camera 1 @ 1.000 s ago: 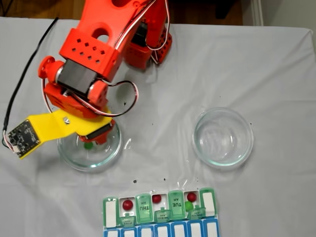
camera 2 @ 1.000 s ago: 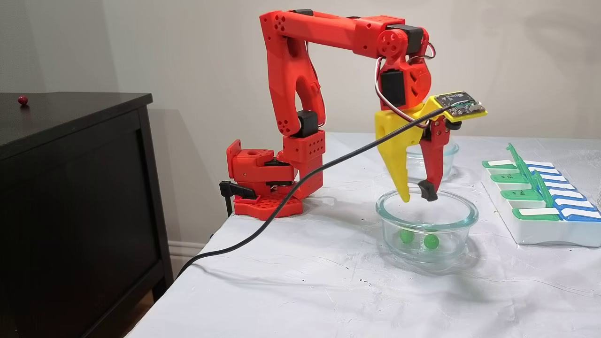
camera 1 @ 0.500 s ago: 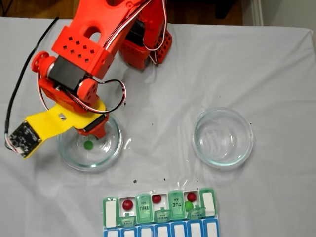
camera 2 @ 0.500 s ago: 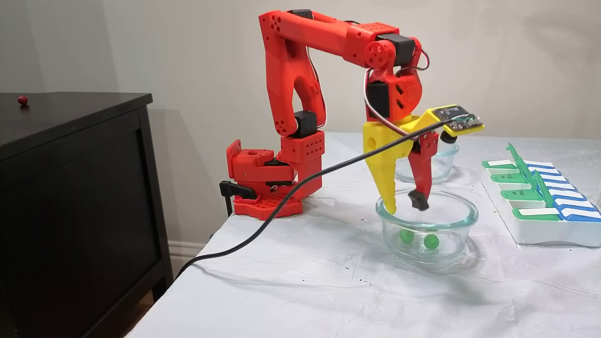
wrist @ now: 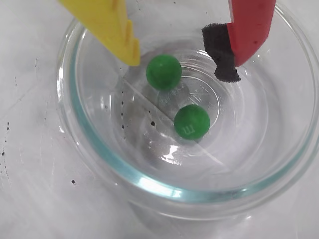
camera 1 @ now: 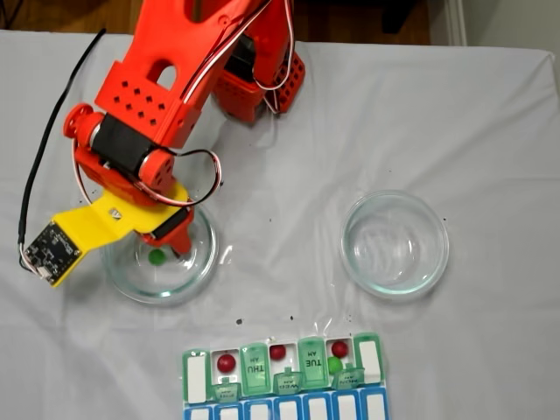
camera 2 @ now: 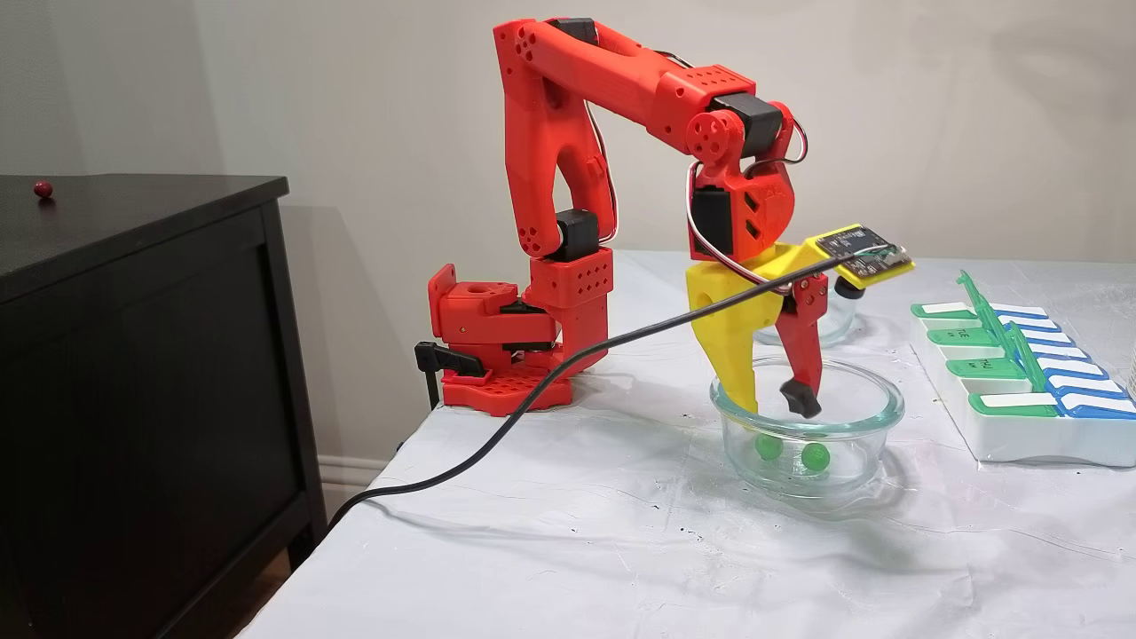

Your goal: Sort medicines into box.

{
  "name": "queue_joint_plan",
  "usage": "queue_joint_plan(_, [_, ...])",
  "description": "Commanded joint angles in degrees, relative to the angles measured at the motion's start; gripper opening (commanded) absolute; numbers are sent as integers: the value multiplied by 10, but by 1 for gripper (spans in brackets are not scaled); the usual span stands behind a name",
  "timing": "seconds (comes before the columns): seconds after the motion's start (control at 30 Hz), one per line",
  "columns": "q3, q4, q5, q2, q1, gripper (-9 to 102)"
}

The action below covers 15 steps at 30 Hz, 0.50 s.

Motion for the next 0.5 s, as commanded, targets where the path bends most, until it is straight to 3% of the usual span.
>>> queue_joint_plan(0.0, [3, -18, -4, 7, 5, 26])
queue_joint_plan(0.47, [6, -15, -13, -24, -3, 25])
